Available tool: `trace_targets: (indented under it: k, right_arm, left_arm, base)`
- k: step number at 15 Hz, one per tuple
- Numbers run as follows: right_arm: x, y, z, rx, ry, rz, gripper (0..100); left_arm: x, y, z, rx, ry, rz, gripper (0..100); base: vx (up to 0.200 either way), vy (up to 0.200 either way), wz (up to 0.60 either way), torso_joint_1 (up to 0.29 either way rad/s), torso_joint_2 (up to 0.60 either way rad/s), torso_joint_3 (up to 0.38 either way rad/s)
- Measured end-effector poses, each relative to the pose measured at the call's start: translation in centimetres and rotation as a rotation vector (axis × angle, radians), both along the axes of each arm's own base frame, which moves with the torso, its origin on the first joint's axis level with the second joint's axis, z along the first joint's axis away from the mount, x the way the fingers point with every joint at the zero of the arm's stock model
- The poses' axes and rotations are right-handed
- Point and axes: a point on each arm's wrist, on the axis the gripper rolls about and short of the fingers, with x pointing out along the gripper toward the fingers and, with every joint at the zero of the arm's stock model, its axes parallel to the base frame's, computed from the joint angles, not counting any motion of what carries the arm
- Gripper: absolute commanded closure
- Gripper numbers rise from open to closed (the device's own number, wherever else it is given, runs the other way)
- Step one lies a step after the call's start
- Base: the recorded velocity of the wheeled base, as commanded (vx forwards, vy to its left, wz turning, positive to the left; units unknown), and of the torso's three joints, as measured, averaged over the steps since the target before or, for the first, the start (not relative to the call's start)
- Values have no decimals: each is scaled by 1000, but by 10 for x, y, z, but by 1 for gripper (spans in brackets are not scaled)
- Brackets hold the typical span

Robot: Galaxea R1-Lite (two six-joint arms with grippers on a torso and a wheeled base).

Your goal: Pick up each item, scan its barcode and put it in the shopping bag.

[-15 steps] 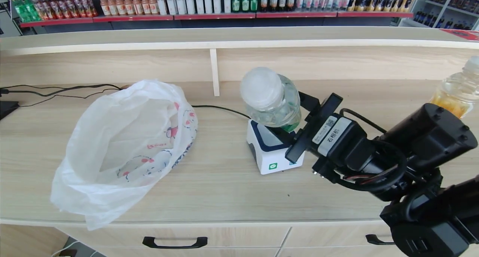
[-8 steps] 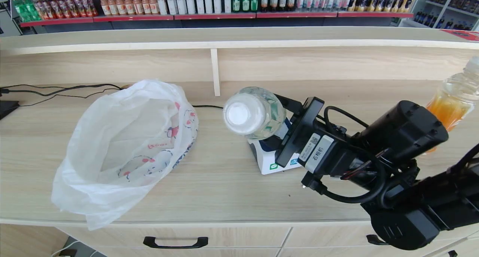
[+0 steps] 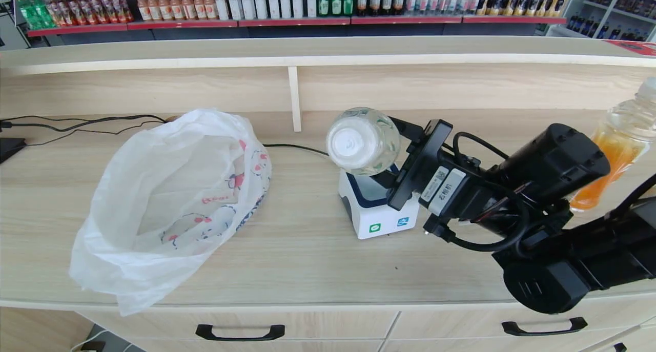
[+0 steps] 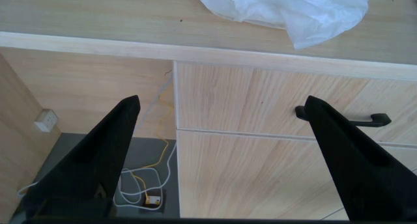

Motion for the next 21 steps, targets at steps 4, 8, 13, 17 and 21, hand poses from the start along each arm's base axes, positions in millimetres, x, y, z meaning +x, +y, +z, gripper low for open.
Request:
trace_targets:
  k: [4,8,13,17,21]
  right_arm:
    - [-1,-5,-2,-27,-8,18,100]
    - [-1,-10,-1,-36,-18,24,100]
    - [-5,-13,-1,-42,-24,16,100]
    - [-6,-14,-3,-48,-16,16,100]
    - [-6,-14,-4,-38,5,11,100]
  left_arm:
    - [0,0,0,0,0,0,0]
    - [0,0,0,0,0,1,0]
    - [0,0,0,0,0,1,0]
    - [0,0,0,0,0,1,0]
    - [0,0,0,0,0,1,0]
  base:
    - [0,0,0,0,0,0]
    - [0,0,0,0,0,0]
    - [0,0,0,0,0,0]
    - [0,0,0,0,0,0]
    - [0,0,0,0,0,0]
